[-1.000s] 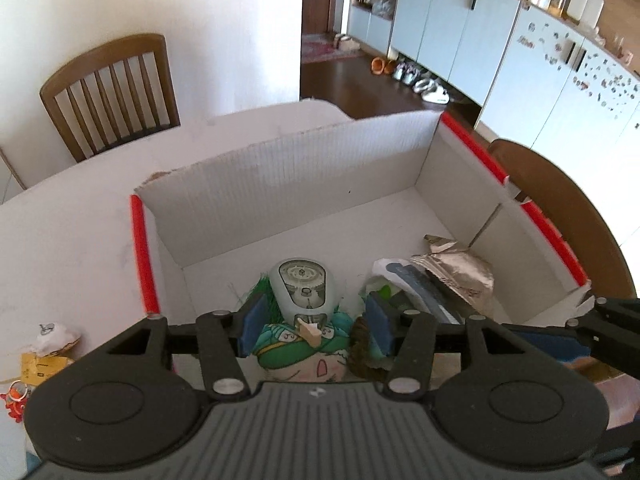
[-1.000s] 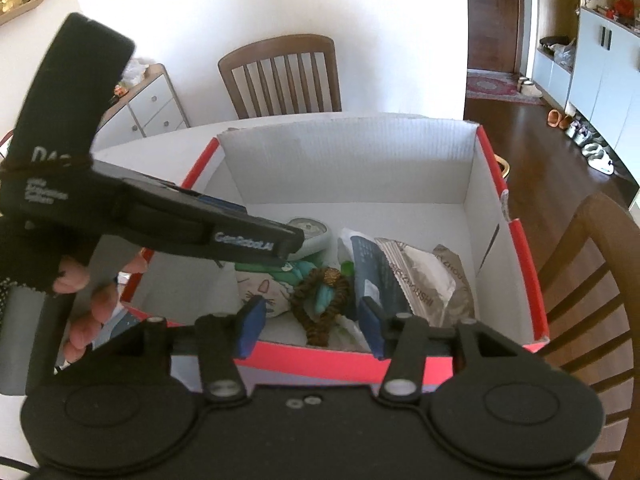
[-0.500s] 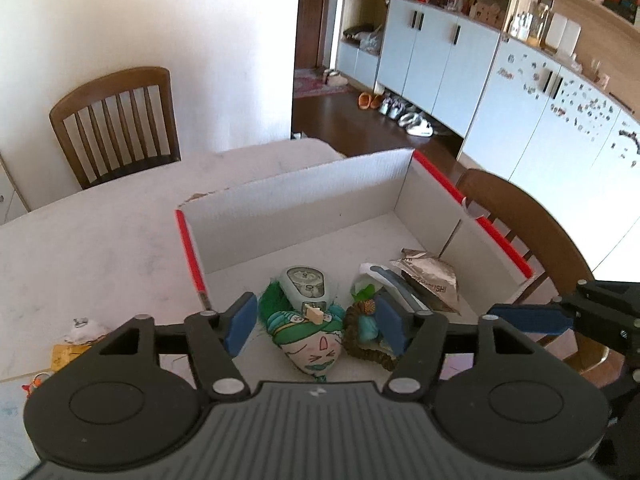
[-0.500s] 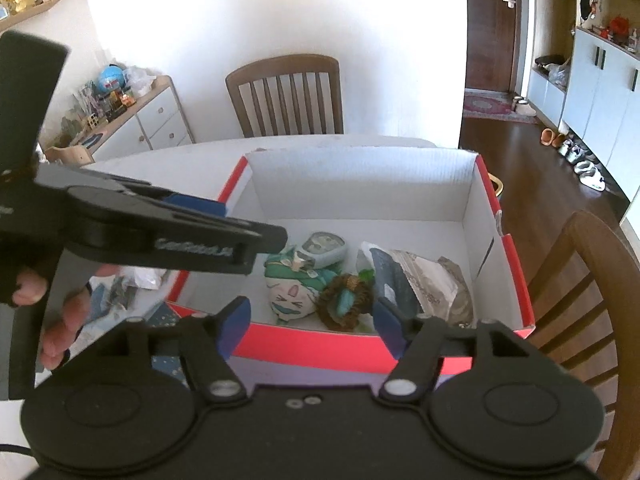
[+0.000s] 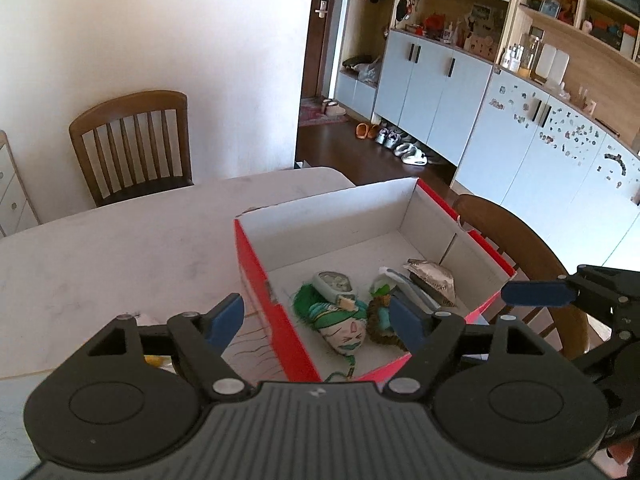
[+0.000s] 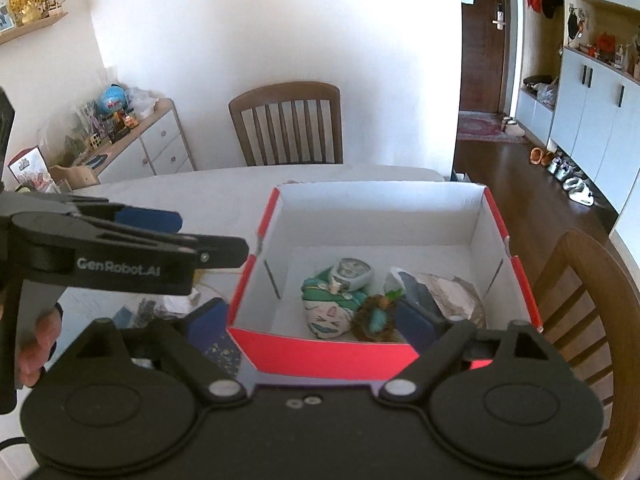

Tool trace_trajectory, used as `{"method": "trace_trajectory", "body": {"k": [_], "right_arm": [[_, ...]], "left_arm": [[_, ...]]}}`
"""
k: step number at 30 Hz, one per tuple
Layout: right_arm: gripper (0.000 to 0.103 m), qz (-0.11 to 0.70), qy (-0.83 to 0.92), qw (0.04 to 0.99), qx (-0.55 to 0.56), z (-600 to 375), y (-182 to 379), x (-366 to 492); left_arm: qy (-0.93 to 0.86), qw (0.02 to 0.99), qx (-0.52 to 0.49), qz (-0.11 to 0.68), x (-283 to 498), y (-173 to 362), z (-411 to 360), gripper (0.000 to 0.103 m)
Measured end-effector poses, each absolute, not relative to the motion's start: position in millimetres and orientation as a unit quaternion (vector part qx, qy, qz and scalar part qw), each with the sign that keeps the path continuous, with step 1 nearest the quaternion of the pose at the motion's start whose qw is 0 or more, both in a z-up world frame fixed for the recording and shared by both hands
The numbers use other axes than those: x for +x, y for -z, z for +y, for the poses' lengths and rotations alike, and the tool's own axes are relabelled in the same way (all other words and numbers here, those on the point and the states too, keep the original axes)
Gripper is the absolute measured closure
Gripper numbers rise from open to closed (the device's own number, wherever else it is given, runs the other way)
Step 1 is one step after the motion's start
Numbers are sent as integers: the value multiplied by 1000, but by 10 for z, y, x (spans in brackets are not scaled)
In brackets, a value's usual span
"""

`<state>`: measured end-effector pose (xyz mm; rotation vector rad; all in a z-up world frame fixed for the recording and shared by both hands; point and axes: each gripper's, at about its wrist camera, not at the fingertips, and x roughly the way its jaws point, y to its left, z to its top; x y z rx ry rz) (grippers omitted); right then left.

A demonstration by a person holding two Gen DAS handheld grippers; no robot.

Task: Organize objects
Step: 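Withdraw both tools from the shoebox toward the table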

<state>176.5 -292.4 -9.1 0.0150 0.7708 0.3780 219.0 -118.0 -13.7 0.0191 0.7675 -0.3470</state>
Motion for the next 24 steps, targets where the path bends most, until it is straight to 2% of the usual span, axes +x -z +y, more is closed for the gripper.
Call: {"method": "trace_trajectory", "body": {"k": [6, 10, 14, 24], "right_arm": [[2, 368, -172, 914, 3, -2725, 56, 1668], [1, 366, -165, 916, -7, -2558, 49, 1604], [1, 368, -164, 915, -5, -2409, 66, 1554], [1, 370, -164, 914, 2, -2014, 120, 1458]], "left_arm": [[168, 914, 5, 369, 2055, 133, -883, 16], [169, 914, -4, 368, 1969, 137, -661, 12], [172, 914, -10, 367, 1896, 150, -459, 1], [157, 920, -25, 359, 1698, 311, 125, 0]]}}
